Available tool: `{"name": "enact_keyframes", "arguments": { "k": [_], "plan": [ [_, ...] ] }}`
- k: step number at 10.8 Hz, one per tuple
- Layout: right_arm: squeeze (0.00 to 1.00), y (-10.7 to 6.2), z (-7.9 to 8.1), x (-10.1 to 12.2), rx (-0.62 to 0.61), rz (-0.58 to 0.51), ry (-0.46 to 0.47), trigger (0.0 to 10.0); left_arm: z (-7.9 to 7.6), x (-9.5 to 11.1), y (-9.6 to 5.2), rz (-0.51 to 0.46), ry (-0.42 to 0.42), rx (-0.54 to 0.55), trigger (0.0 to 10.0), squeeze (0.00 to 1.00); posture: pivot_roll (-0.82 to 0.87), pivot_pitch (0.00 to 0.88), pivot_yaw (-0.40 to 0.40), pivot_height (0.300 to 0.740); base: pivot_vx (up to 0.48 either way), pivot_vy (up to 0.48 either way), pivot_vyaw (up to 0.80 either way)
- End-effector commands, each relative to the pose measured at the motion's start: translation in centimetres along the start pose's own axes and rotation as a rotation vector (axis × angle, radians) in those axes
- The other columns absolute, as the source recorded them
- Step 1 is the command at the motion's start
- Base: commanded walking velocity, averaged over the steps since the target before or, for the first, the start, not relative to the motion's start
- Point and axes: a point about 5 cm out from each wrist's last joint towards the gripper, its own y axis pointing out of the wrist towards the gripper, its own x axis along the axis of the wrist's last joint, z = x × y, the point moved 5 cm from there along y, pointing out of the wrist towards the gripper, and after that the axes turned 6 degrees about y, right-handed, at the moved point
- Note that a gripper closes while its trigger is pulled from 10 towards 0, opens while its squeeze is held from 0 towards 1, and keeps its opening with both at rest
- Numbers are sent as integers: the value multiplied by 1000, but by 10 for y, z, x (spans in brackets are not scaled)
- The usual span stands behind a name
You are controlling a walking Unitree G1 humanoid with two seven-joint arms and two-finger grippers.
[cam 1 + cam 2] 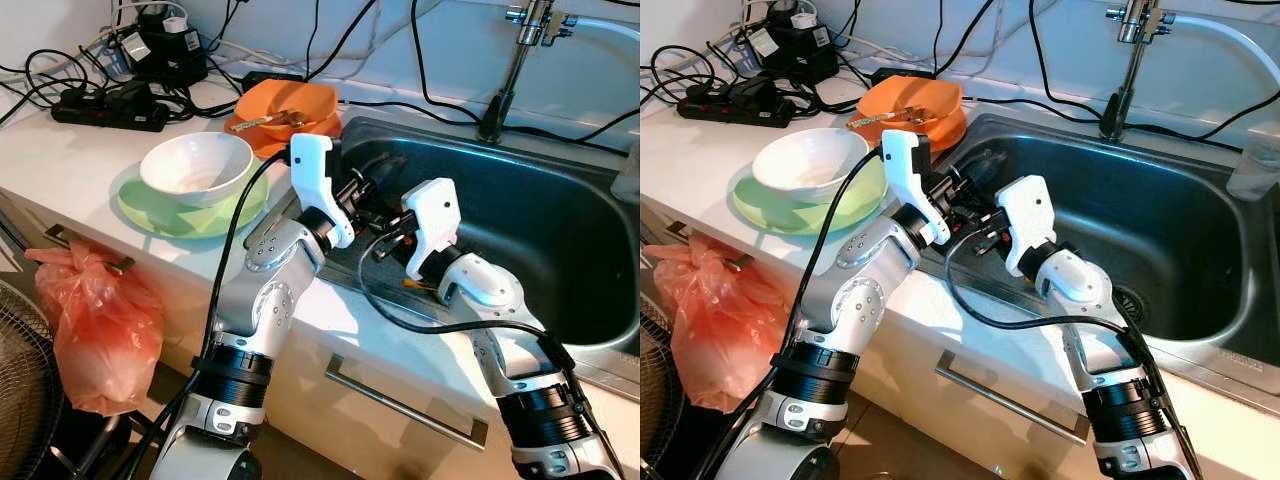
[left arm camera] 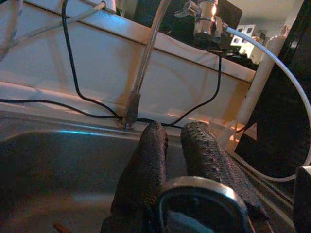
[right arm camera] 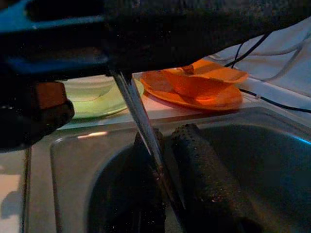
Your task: Kitchen organization
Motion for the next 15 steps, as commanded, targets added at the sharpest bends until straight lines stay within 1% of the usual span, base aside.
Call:
{"name": "enact_keyframes", "arguments": {
  "k": [1, 3, 5, 6, 7, 8, 9, 12, 15],
  "plan": [
    [0, -4, -23, 12, -96, -51, 11, 0, -13, -8, 1, 24, -31, -57, 0, 0, -51, 0, 48, 740, 0, 0, 0],
    [0, -4, -30, 16, -133, -70, 11, 0, -13, -11, -1, 36, -28, -58, 0, 0, -52, 0, 49, 740, 0, 0, 0],
    [0, -3, -36, 23, -174, -98, 18, 0, 3, -14, -8, 48, -5, 4, 0, 0, -50, 0, 50, 740, 0, 0, 0],
    [0, -4, -41, 25, -193, -109, 26, 0, 19, -16, -17, 63, 17, 60, 3451, 0, -48, 0, 50, 740, 0, 0, 0],
    [0, -4, -41, 25, -197, -111, 29, 0, 26, -18, -22, 74, 27, 82, 9255, 0, -45, 0, 50, 740, 0, 0, 0],
    [0, -4, -41, 25, -198, -113, 29, 0, 30, -20, -26, 80, 28, 95, 10000, 0, -45, 0, 50, 740, 0, 0, 0],
    [0, -4, -41, 25, -200, -114, 30, 0, 30, -21, -28, 84, 36, 91, 10000, 1000, -40, 0, 46, 740, 0, 0, 0],
    [0, -4, -43, 24, -210, -116, 29, 0, 24, -23, -29, 84, 19, 63, 10000, 1000, -41, 0, 49, 740, 0, 0, 0],
    [0, -4, -46, 23, -223, -114, 30, 0, 26, -17, -29, 67, 5, 70, 10000, 1000, -37, 0, 48, 740, 0, 0, 0]
  ]
}}
